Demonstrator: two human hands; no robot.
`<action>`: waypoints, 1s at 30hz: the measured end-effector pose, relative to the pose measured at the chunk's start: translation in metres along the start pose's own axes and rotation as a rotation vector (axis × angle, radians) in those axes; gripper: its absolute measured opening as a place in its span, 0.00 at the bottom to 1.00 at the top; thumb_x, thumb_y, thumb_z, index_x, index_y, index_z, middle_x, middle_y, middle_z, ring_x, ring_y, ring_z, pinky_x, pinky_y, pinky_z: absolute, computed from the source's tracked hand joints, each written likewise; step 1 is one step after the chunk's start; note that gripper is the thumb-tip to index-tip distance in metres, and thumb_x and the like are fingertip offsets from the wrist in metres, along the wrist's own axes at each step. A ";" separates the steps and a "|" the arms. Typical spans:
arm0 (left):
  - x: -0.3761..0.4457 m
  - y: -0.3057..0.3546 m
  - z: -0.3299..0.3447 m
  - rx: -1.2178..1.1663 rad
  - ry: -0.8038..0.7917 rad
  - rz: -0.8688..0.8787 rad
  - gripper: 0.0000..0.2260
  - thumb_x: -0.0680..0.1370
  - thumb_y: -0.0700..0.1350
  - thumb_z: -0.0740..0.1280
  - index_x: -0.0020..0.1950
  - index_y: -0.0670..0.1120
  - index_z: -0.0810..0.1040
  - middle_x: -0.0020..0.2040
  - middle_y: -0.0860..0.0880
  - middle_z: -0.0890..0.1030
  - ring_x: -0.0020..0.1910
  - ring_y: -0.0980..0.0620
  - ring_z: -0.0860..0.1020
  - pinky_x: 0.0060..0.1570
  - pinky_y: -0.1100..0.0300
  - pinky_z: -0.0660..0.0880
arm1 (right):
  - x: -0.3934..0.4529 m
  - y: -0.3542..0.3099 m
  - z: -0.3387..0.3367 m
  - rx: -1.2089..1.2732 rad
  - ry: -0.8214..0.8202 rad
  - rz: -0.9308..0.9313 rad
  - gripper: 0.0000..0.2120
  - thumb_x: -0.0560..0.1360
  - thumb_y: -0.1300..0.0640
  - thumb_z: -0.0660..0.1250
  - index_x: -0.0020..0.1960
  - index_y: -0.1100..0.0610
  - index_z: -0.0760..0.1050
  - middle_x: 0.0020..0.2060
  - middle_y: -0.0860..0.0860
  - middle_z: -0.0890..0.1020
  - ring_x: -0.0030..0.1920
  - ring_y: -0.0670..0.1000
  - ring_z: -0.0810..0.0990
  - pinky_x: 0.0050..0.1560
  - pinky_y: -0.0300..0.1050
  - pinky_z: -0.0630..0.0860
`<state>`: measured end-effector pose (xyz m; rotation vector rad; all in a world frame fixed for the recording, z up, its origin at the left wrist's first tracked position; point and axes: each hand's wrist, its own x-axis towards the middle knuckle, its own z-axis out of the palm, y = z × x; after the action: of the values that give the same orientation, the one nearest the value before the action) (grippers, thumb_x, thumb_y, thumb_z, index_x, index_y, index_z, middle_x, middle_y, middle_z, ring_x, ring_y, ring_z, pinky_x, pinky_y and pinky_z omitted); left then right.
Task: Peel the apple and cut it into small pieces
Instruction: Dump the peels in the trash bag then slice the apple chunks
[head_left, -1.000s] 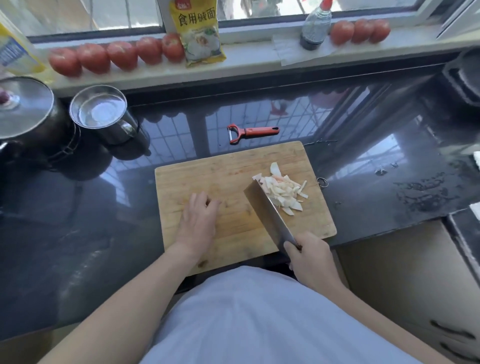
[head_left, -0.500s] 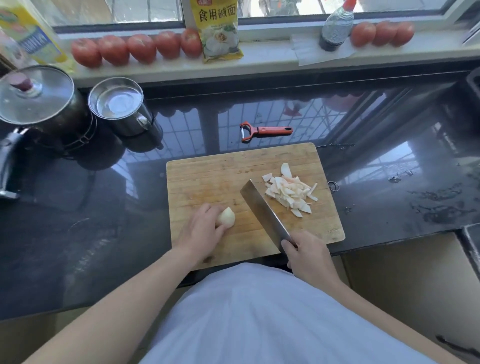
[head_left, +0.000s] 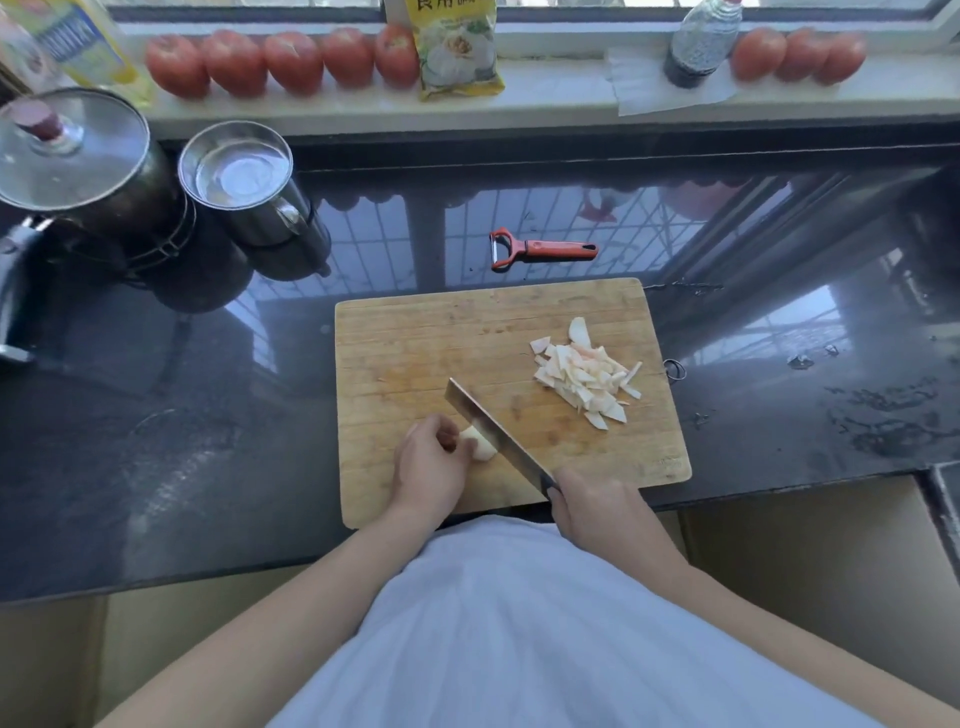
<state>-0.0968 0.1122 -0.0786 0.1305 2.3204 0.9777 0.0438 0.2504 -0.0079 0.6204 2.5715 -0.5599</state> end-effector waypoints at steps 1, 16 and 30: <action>0.000 0.000 0.001 0.001 0.002 0.001 0.06 0.79 0.50 0.71 0.47 0.52 0.76 0.50 0.52 0.79 0.52 0.50 0.76 0.47 0.58 0.69 | 0.000 0.000 0.001 -0.025 -0.016 0.003 0.07 0.82 0.54 0.54 0.48 0.55 0.66 0.37 0.53 0.74 0.40 0.62 0.78 0.40 0.54 0.76; 0.005 -0.004 0.008 0.032 0.024 0.087 0.04 0.80 0.46 0.70 0.47 0.48 0.80 0.43 0.56 0.74 0.49 0.50 0.75 0.39 0.62 0.64 | -0.013 -0.001 0.011 -0.291 -0.099 0.042 0.06 0.81 0.58 0.54 0.56 0.55 0.67 0.46 0.50 0.81 0.44 0.59 0.80 0.38 0.50 0.66; 0.001 -0.002 0.009 0.036 -0.030 0.091 0.05 0.79 0.49 0.69 0.54 0.50 0.78 0.53 0.52 0.80 0.54 0.50 0.77 0.50 0.56 0.71 | 0.038 -0.020 0.021 -0.058 0.073 -0.086 0.07 0.78 0.60 0.58 0.43 0.56 0.63 0.35 0.56 0.78 0.34 0.62 0.76 0.29 0.50 0.66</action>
<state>-0.0922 0.1162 -0.0850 0.2661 2.3224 0.9723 0.0097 0.2370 -0.0381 0.5216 2.6830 -0.4977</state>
